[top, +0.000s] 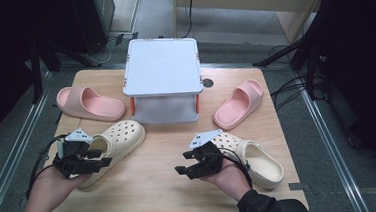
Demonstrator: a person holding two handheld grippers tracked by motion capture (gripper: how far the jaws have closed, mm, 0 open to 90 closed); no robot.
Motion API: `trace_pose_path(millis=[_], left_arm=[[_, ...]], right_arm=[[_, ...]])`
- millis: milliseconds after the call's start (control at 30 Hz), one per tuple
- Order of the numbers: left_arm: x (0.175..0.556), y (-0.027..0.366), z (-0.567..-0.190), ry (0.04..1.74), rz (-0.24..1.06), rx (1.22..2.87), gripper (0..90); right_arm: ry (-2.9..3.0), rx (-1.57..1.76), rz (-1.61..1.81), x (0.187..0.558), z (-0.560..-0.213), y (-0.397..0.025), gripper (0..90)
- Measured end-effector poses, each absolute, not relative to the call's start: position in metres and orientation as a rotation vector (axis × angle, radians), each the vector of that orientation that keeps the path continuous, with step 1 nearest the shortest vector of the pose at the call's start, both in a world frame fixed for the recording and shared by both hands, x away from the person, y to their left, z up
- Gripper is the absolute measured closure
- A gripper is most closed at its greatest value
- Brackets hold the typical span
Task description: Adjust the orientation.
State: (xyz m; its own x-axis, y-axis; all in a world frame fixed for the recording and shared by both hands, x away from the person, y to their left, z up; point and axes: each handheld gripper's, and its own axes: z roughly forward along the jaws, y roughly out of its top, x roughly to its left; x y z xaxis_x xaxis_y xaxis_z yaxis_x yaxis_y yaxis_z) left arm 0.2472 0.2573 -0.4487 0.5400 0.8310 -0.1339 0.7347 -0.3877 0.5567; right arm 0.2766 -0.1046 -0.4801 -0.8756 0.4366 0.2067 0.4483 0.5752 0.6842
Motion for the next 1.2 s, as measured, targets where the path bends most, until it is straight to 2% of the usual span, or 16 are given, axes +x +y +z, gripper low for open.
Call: trace_pose_path(millis=[300, 567, 633, 900, 1033, 1200], left_arm=[[0.269, 0.252, -0.472, 1.302, 0.229, 2.262, 55.2], [0.276, 0.247, -0.475, 1.247, 0.185, 2.273, 73.5], [0.276, 0.244, -0.472, 1.240, 0.240, 2.292, 75.7], [0.274, 0.236, -0.456, 1.236, 0.297, 2.267, 77.3], [0.269, 0.218, -0.446, 1.170, 0.319, 2.278, 77.3], [0.263, 0.186, -0.447, 1.093, 0.276, 2.286, 77.1]], right_arm=[[-2.781, -0.802, -1.207, 0.276, -0.481, -0.106, 41.6], [-2.787, -0.813, -1.206, 0.274, -0.482, -0.109, 41.7], [-2.788, -0.828, -1.203, 0.273, -0.482, -0.110, 41.6], [-2.794, -0.839, -1.219, 0.272, -0.482, -0.113, 42.0], [-2.793, -0.818, -1.291, 0.269, -0.476, -0.113, 42.8], [-2.800, -0.827, -1.313, 0.270, -0.476, -0.112, 43.9]])
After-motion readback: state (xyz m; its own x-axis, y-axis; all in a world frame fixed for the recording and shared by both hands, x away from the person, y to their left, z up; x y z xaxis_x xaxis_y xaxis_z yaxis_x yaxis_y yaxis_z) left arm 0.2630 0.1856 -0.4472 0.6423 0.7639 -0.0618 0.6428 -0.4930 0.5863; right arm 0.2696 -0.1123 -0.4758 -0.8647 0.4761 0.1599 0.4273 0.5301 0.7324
